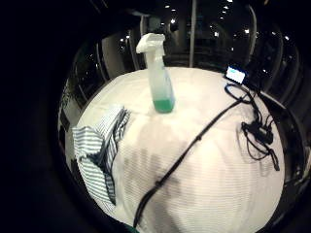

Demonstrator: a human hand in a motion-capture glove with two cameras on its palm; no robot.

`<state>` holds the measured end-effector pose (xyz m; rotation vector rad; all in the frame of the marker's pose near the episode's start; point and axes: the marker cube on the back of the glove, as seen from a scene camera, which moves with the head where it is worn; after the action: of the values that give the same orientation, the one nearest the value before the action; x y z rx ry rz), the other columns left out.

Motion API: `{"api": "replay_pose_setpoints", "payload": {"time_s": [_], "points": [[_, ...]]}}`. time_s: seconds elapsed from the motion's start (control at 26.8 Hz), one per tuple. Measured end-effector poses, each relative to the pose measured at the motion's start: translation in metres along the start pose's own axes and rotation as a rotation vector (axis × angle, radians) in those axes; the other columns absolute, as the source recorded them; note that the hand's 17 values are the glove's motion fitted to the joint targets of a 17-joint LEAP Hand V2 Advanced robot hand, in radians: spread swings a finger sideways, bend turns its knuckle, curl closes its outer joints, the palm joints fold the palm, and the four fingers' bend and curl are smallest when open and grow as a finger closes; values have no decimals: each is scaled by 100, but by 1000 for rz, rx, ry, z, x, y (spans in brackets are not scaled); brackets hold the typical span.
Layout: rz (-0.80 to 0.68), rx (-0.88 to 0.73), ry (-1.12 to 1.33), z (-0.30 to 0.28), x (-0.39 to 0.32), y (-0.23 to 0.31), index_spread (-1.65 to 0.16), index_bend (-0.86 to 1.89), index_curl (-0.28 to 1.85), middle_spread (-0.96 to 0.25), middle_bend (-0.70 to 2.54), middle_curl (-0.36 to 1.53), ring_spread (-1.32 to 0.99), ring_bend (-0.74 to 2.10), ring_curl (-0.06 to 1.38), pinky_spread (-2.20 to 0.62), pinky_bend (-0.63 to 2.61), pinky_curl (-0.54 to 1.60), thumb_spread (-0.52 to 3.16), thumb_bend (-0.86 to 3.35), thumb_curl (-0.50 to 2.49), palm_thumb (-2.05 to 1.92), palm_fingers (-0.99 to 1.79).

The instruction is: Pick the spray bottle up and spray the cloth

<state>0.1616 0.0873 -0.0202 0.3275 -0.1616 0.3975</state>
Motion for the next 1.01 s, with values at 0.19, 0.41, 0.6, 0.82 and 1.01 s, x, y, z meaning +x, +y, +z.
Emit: {"api": "replay_pose_setpoints", "payload": {"time_s": [0.19, 0.41, 0.6, 0.82, 1.01], "points": [[55, 6, -29, 9, 14, -20, -33, 10, 16, -4, 28, 31, 4, 40, 24, 24, 54, 33, 102, -2, 30, 61, 8], [145, 28, -134, 24, 28, -46, -32, 10, 15, -3, 29, 32, 4, 42, 26, 24, 55, 34, 103, -2, 32, 62, 7], [226, 61, -226, 39, 42, -69, -31, 10, 15, -2, 29, 33, 4, 43, 26, 24, 56, 34, 102, -2, 33, 64, 7], [320, 85, -341, 62, 57, -89, -30, 10, 15, -2, 29, 34, 5, 45, 27, 23, 57, 34, 98, -3, 33, 66, 7], [397, 89, -421, 82, 68, -110, -30, 11, 16, -1, 28, 34, 5, 46, 28, 23, 58, 35, 97, -3, 33, 66, 8]]}}
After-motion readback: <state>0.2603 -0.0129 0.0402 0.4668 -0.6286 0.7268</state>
